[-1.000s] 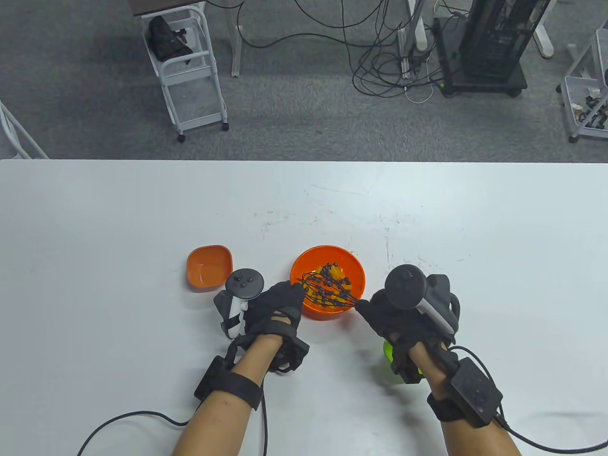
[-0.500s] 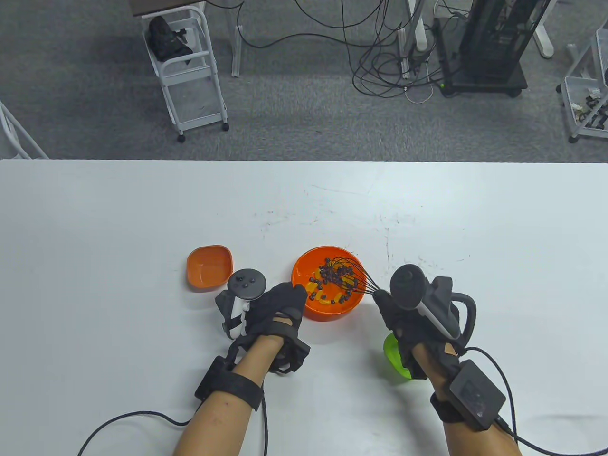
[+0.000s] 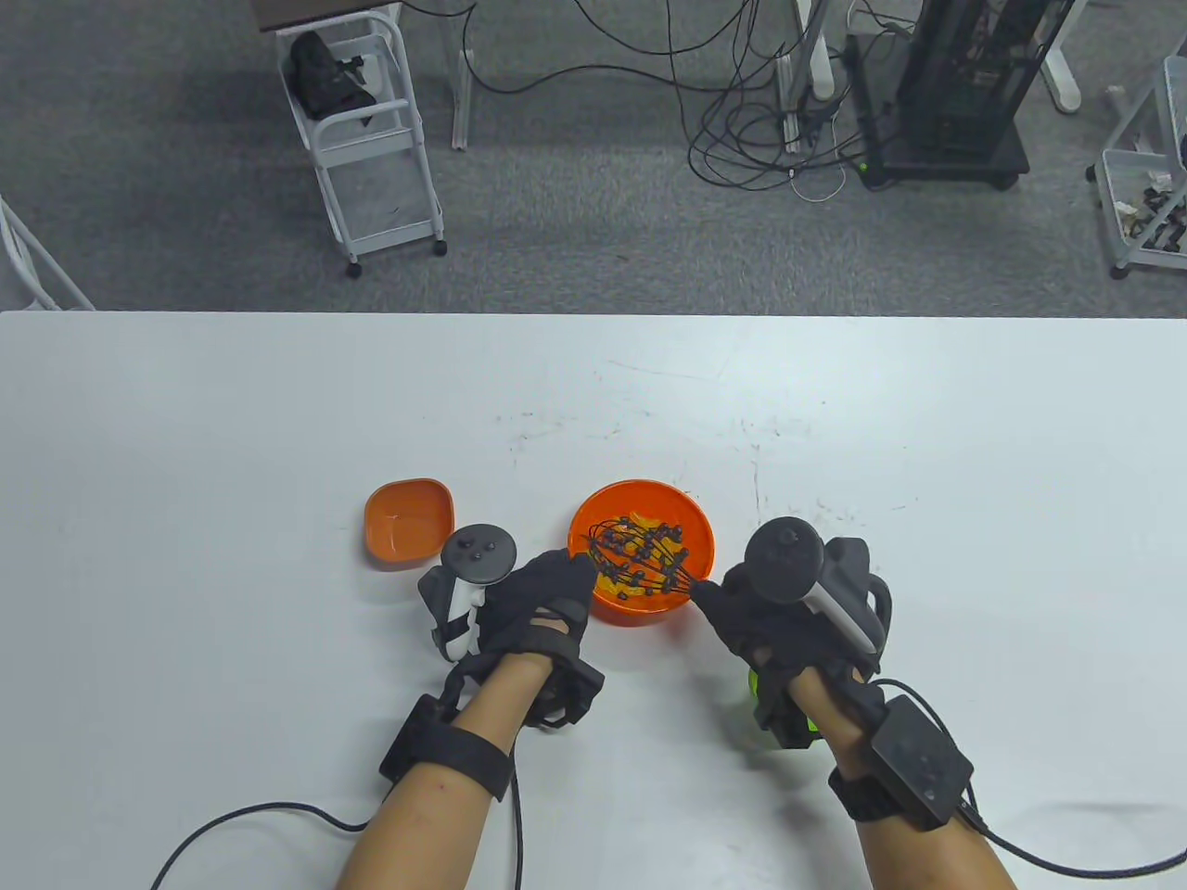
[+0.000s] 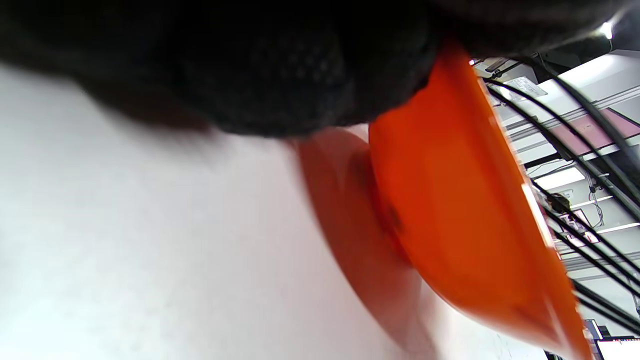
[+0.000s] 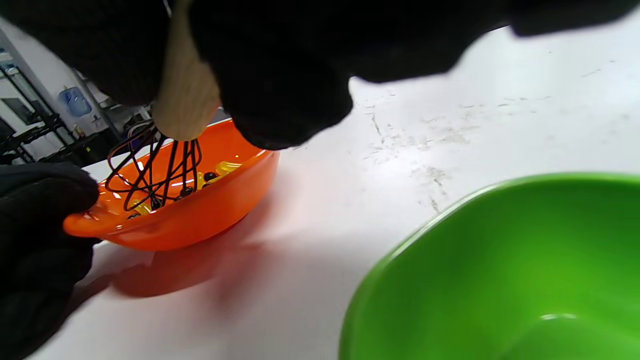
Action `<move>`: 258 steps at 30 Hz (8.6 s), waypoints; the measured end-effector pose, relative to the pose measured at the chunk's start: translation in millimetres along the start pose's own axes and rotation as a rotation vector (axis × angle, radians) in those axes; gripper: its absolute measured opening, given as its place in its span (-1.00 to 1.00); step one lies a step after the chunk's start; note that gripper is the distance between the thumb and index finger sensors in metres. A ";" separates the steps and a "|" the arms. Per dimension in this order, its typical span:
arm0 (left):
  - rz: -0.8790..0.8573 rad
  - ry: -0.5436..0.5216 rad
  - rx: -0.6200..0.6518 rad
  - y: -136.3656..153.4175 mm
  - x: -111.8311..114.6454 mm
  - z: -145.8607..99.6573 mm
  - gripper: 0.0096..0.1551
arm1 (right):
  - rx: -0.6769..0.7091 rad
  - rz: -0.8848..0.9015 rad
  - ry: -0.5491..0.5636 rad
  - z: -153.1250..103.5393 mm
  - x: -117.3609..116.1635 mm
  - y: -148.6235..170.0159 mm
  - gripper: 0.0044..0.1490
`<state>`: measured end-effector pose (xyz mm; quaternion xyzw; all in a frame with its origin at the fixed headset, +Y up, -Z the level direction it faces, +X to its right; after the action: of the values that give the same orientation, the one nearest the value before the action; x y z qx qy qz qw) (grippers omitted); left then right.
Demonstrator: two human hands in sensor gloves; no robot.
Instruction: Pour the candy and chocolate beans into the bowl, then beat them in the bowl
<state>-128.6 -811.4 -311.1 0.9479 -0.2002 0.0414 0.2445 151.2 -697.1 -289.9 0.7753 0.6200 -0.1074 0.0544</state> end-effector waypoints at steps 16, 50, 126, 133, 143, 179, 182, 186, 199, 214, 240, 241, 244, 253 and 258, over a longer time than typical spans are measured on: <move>0.003 0.015 0.011 -1.3 1.4 0.1 -0.49 | -0.151 -0.026 0.075 2.2 8.0 23.1 -0.24; 0.000 0.012 0.009 -1.0 0.6 -0.2 -0.49 | -0.111 0.066 0.039 10.5 -1.7 30.3 -0.23; -0.042 0.020 -0.002 0.8 -0.9 -0.8 -0.48 | -0.044 -0.005 0.009 -2.3 9.1 24.6 -0.24; -0.043 0.020 -0.005 0.7 -0.9 -0.9 -0.48 | -0.036 0.026 0.036 -6.1 11.8 26.3 -0.24; -0.062 0.026 -0.002 1.1 -1.3 -0.9 -0.47 | -0.057 0.035 0.103 -32.2 31.1 45.3 -0.21; -0.080 0.030 -0.002 2.6 -3.3 -0.9 -0.47 | -0.096 0.303 0.264 -51.8 8.2 103.3 -0.21; -0.087 0.031 -0.001 3.0 -3.4 -1.0 -0.47 | -0.180 0.385 0.329 -58.7 23.1 130.0 -0.22; -0.086 0.032 -0.003 3.1 -3.3 -0.9 -0.47 | -0.350 0.326 0.341 -64.7 28.6 172.6 -0.22; -0.104 0.035 -0.001 4.4 -4.5 -1.1 -0.47 | -0.591 0.099 0.175 -37.1 -10.0 212.1 -0.22; -0.136 0.066 0.001 6.6 -5.9 -2.0 -0.45 | -0.554 -0.278 -0.043 -17.4 -24.5 182.5 -0.25; 0.253 -0.123 0.275 -59.0 -21.1 -70.3 0.03 | -0.138 -0.069 0.438 -60.2 42.5 71.3 -0.11; 0.269 -0.124 0.306 -64.8 -18.1 -76.7 0.04 | -0.098 -0.063 0.459 -64.3 42.6 61.4 -0.11; 0.305 -0.122 0.371 -77.0 -15.1 -97.0 0.07 | -0.020 -0.055 0.476 -74.4 40.4 39.5 -0.10; 0.580 -0.108 0.469 -49.6 -19.2 -160.5 0.07 | 0.146 -0.093 0.439 -96.2 9.3 0.9 0.08; 0.670 -0.147 0.508 -24.3 -15.3 -164.0 0.06 | 0.175 -0.074 0.360 -95.9 -3.7 -0.8 0.13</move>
<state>-129.7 -707.7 -180.8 0.8609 -0.4975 0.0989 -0.0388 159.2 -679.6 -195.9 0.7606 0.6358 -0.0226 -0.1289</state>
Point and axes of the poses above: the tracker on the back of each hand, its own y axis roughly to the little-finger side, its own z axis roughly from the wrist to the fingertips, x = y × z, the point moved 3 cm from there along z, roughly from the wrist to the fingertips, and after that the axes turned 8 degrees about -z, right-handed, at the moved point
